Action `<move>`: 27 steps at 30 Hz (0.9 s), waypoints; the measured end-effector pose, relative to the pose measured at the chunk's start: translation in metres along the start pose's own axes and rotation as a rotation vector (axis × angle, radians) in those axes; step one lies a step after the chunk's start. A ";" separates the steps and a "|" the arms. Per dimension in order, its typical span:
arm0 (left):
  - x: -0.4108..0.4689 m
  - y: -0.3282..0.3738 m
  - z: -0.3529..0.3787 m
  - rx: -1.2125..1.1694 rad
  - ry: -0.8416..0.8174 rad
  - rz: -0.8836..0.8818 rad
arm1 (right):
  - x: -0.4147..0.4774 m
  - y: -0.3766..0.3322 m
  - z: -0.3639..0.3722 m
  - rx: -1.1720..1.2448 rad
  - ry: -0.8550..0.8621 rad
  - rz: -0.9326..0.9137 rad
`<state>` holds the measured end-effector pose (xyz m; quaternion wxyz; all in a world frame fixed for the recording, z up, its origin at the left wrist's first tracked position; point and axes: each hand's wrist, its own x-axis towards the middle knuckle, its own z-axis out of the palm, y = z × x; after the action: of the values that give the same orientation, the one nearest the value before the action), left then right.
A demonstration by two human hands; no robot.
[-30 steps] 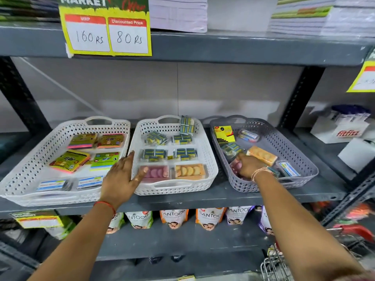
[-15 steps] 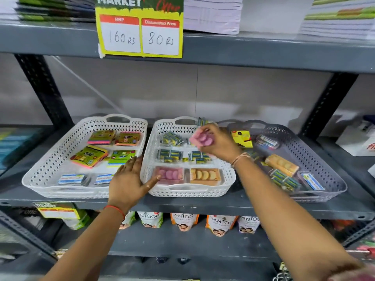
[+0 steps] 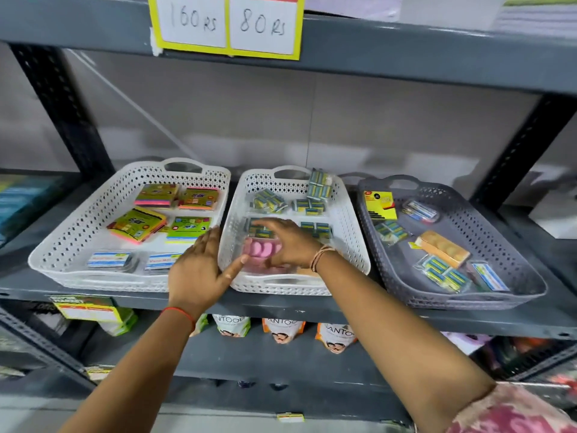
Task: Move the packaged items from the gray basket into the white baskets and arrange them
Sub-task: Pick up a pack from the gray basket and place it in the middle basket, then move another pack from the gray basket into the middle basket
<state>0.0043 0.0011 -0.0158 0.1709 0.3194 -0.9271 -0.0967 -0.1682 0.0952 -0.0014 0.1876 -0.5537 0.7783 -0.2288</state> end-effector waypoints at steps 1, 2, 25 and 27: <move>0.000 -0.001 0.000 -0.005 0.002 0.001 | -0.006 0.004 -0.007 0.015 0.052 -0.001; 0.001 -0.001 0.001 -0.006 0.004 0.013 | -0.014 0.011 -0.017 0.027 0.123 0.006; -0.002 0.010 0.000 0.051 0.020 -0.032 | -0.113 0.171 -0.136 -0.353 0.633 0.799; -0.003 0.010 -0.001 0.047 0.008 -0.026 | -0.102 0.142 -0.140 -0.163 0.747 0.585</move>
<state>0.0014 0.0105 -0.0130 0.1655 0.3358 -0.9242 -0.0758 -0.3226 0.2528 0.0378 -0.0925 -0.2045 0.9310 -0.2880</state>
